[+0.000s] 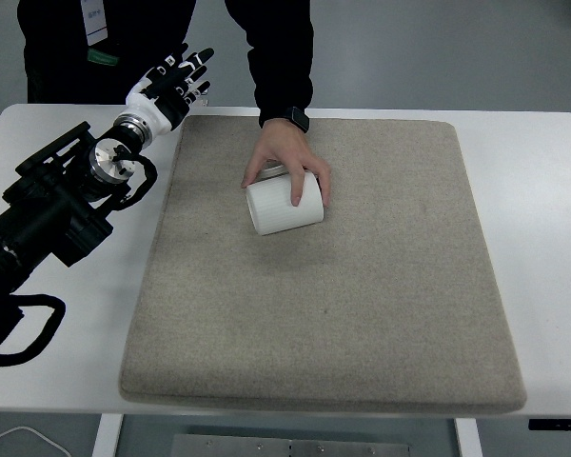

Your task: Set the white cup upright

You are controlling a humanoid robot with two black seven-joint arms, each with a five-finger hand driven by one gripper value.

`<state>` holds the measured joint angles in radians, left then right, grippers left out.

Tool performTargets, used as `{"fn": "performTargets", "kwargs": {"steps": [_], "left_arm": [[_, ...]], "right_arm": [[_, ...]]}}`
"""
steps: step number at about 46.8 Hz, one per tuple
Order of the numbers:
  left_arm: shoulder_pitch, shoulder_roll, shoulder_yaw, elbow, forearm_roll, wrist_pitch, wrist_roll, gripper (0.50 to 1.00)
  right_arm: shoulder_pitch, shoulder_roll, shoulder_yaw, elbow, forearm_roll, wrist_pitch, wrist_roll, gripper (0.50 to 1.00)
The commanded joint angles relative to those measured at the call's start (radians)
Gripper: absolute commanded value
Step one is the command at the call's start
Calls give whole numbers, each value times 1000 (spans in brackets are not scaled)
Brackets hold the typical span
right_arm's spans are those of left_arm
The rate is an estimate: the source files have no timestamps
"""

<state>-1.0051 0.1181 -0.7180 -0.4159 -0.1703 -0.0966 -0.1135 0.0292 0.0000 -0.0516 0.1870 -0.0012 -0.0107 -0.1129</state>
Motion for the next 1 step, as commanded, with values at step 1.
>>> {"fn": "performTargets", "kwargs": {"steps": [1], "left_arm": [[0,0,0,0,0,0,-1,996]], "right_arm": [[0,0,3,0,1,0,-1,930]]}}
